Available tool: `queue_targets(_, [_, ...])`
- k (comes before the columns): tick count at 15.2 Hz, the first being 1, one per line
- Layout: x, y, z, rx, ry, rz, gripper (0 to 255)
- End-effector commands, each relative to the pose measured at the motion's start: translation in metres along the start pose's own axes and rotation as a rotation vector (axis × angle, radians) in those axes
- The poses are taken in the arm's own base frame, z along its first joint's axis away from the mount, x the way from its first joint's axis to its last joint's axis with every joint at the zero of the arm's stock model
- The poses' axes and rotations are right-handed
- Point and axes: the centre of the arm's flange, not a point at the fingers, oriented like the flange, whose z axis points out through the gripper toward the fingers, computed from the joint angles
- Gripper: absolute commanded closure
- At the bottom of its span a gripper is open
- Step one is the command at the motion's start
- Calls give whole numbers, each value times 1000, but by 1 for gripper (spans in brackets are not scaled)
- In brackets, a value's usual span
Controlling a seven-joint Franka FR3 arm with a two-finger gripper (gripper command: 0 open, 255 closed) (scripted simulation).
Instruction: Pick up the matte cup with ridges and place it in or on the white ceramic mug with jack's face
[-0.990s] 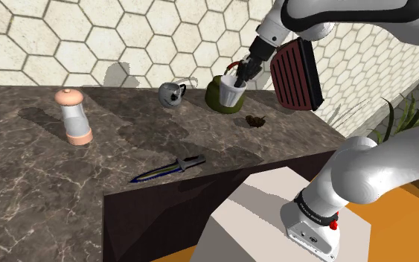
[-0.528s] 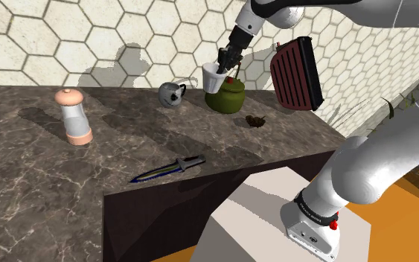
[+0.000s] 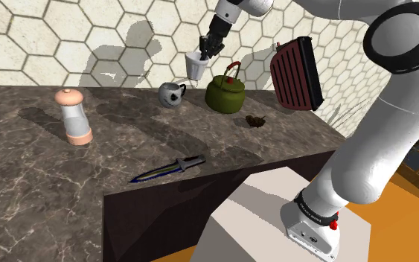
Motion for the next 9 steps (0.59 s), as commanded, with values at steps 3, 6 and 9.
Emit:
queue_targets(3, [51,-1,3,0,0,-1,255])
queue_targets(6, [91,-1,6,0,0,-1,255])
queue_targets(9, [119,0,14,0,0,-1,255])
